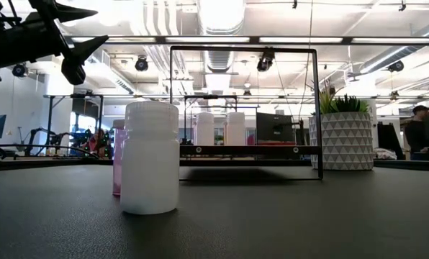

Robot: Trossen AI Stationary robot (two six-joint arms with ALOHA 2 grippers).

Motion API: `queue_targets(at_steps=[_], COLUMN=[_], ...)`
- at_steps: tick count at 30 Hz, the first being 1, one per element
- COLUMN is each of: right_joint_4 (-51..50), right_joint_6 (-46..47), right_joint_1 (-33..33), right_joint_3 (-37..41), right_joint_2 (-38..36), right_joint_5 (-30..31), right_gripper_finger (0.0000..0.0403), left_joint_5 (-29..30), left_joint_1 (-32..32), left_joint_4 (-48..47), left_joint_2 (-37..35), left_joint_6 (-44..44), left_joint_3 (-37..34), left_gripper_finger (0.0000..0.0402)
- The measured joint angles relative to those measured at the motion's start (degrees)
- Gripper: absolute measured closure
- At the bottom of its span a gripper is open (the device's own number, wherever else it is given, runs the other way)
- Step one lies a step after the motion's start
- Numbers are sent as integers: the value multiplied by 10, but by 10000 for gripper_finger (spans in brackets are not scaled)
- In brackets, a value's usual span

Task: Pick and place medicine bottles onto shelf by color
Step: Put the orange pill bottle on the shelf aligned with the orange pill bottle

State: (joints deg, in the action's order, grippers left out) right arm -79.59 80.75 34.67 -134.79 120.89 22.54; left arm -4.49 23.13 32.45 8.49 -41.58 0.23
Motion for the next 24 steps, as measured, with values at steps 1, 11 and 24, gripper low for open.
queue_targets(at_steps=[1,11,24], right_joint_4=[-7,-108,-104], right_joint_6=[-8,-113,-306], right_joint_1=[2,9,-6], right_joint_3=[0,1,74], right_joint_2=[-12,-131,-292], right_joint_5=[0,39,208], right_gripper_finger=[201,203,203], left_joint_5=[0,0,0], left_joint_1=[0,0,0], left_joint_4=[0,0,0], left_joint_2=[0,0,1], left_joint_6=[0,0,0], left_joint_3=[0,0,0], left_gripper_finger=[178,178,178])
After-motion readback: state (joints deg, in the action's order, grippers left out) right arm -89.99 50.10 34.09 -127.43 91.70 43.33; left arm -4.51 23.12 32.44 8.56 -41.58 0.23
